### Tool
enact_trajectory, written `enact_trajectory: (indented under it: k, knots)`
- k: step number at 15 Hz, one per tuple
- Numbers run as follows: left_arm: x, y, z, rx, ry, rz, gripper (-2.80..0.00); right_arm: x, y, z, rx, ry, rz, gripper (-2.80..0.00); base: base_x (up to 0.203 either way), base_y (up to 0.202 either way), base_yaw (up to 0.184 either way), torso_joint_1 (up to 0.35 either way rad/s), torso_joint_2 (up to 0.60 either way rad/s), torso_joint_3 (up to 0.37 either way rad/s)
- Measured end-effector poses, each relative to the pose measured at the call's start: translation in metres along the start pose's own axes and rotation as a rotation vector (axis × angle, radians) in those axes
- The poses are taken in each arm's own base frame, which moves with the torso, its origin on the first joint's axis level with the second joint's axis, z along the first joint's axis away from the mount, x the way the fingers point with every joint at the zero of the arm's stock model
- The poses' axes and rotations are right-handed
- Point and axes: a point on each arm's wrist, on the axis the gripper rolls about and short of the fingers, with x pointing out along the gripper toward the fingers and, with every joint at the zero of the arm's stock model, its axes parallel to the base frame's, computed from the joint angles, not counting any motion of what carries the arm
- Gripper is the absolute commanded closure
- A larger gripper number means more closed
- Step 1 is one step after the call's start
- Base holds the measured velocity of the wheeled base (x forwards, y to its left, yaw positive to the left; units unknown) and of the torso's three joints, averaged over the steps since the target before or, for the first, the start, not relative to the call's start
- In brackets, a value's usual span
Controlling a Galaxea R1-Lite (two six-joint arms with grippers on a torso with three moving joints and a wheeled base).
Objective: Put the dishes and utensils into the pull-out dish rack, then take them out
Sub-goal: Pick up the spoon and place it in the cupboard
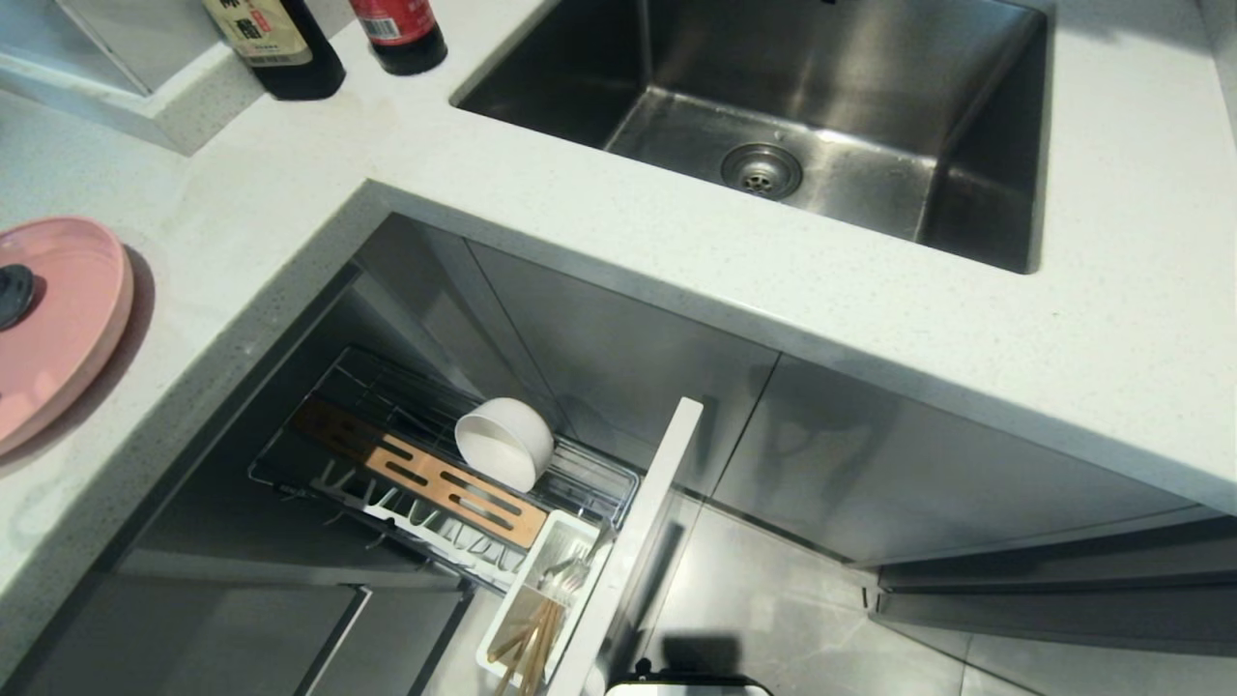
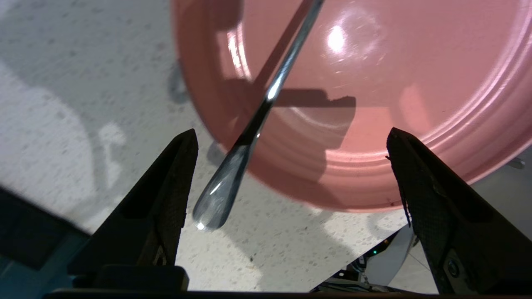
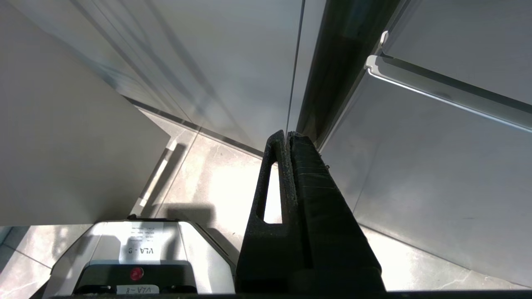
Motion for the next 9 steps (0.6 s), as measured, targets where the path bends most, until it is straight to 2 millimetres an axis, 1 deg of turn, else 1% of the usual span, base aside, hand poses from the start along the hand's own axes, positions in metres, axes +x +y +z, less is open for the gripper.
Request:
enact_trajectory:
  k: [3,9]
  knots:
    - [0.0056,-0.0002,0.0026,0.018,-0.017,-0.069,-2.80,0.0000,0.0000,0.0000,0.000,0.000,0.000,0.00,0.000,0.000,0.000,0.000,0.00,0.000]
    - [0.0101,-0.0024,0.0038,0.031,-0.005,-0.093,-2.80,0.0000,0.0000,0.0000,0.000,0.000,0.000,0.00,0.000,0.000,0.000,0.000,0.00,0.000]
